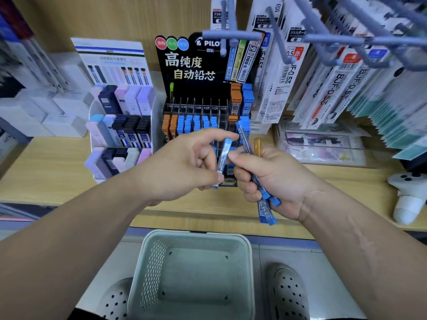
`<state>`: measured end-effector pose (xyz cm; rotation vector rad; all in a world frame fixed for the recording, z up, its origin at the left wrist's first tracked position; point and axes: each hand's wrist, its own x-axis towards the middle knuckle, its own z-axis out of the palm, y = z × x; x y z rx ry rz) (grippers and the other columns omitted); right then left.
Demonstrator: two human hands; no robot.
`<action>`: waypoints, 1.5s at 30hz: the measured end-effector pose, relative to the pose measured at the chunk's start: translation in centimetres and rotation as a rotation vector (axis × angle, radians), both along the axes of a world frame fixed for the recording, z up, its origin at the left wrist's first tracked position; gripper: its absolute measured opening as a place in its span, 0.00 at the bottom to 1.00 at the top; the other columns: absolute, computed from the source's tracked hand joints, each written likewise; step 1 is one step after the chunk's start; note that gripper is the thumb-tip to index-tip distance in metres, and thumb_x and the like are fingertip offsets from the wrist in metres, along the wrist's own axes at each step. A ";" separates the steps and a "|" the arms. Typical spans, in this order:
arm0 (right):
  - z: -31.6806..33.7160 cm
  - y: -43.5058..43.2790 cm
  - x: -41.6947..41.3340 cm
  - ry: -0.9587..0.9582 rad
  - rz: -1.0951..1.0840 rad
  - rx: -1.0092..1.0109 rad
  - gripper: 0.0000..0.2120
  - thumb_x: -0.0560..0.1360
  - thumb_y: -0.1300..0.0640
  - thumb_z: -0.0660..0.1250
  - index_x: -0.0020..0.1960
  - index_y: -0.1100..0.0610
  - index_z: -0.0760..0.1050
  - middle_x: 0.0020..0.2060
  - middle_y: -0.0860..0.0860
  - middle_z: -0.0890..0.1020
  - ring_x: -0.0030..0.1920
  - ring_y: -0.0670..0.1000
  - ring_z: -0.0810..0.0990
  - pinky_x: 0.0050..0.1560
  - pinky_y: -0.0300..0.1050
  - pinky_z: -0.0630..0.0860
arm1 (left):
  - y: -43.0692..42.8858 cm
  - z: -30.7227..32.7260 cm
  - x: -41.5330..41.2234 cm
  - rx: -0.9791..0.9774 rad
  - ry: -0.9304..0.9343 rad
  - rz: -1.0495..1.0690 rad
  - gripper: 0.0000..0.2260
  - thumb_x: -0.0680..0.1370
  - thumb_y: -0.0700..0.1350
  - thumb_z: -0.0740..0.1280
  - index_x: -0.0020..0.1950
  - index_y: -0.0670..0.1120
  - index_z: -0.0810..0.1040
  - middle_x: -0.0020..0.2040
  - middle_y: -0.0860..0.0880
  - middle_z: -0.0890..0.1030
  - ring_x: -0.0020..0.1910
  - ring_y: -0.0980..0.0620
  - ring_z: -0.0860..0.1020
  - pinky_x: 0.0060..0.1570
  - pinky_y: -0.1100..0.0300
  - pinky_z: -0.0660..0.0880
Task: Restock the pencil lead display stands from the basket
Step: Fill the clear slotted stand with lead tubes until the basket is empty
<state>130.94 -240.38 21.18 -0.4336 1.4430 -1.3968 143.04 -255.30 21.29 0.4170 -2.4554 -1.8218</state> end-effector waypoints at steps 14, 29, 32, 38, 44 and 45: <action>-0.7 -0.2 -0.4 0.017 -0.116 0.071 0.06 0.81 0.56 0.66 0.52 0.59 0.78 0.27 0.48 0.70 0.25 0.46 0.66 0.22 0.38 0.62 | -2.5 -1.5 1.1 -0.177 0.054 0.407 0.05 0.76 0.39 0.74 0.47 0.48 0.84 0.37 0.49 0.83 0.35 0.52 0.84 0.41 0.54 0.81; -0.7 0.6 -1.1 0.016 -0.143 0.082 0.07 0.81 0.56 0.66 0.54 0.60 0.78 0.27 0.49 0.70 0.25 0.46 0.65 0.22 0.37 0.63 | -1.3 -2.9 -0.5 -0.569 0.172 0.302 0.04 0.75 0.40 0.75 0.41 0.46 0.82 0.26 0.58 0.74 0.28 0.58 0.75 0.34 0.69 0.71; -0.7 0.6 -1.2 0.017 -0.139 0.078 0.06 0.82 0.57 0.66 0.53 0.59 0.78 0.27 0.49 0.70 0.25 0.46 0.65 0.22 0.37 0.63 | -1.2 -3.2 -0.8 -0.747 0.199 0.226 0.04 0.74 0.40 0.75 0.40 0.46 0.82 0.27 0.62 0.71 0.31 0.60 0.74 0.37 0.70 0.70; -0.7 0.9 -1.2 0.027 -0.127 0.074 0.06 0.81 0.57 0.66 0.52 0.59 0.78 0.28 0.49 0.70 0.25 0.47 0.66 0.22 0.38 0.63 | -0.9 -4.3 -1.5 -0.943 0.233 0.260 0.05 0.69 0.42 0.79 0.42 0.46 0.86 0.40 0.52 0.78 0.38 0.49 0.79 0.37 0.52 0.79; -0.8 1.2 -1.4 0.025 -0.130 0.084 0.06 0.81 0.56 0.67 0.52 0.59 0.78 0.27 0.49 0.70 0.25 0.47 0.65 0.22 0.38 0.63 | -0.4 -4.4 -2.1 -0.989 0.210 0.273 0.07 0.69 0.44 0.80 0.44 0.45 0.87 0.38 0.54 0.73 0.35 0.47 0.79 0.34 0.57 0.75; -0.8 1.2 -1.4 0.022 -0.130 0.084 0.06 0.81 0.56 0.67 0.53 0.59 0.78 0.27 0.49 0.70 0.25 0.47 0.65 0.22 0.38 0.62 | -0.3 -4.4 -2.2 -0.990 0.208 0.265 0.07 0.69 0.44 0.80 0.44 0.45 0.87 0.38 0.55 0.73 0.35 0.47 0.79 0.34 0.58 0.74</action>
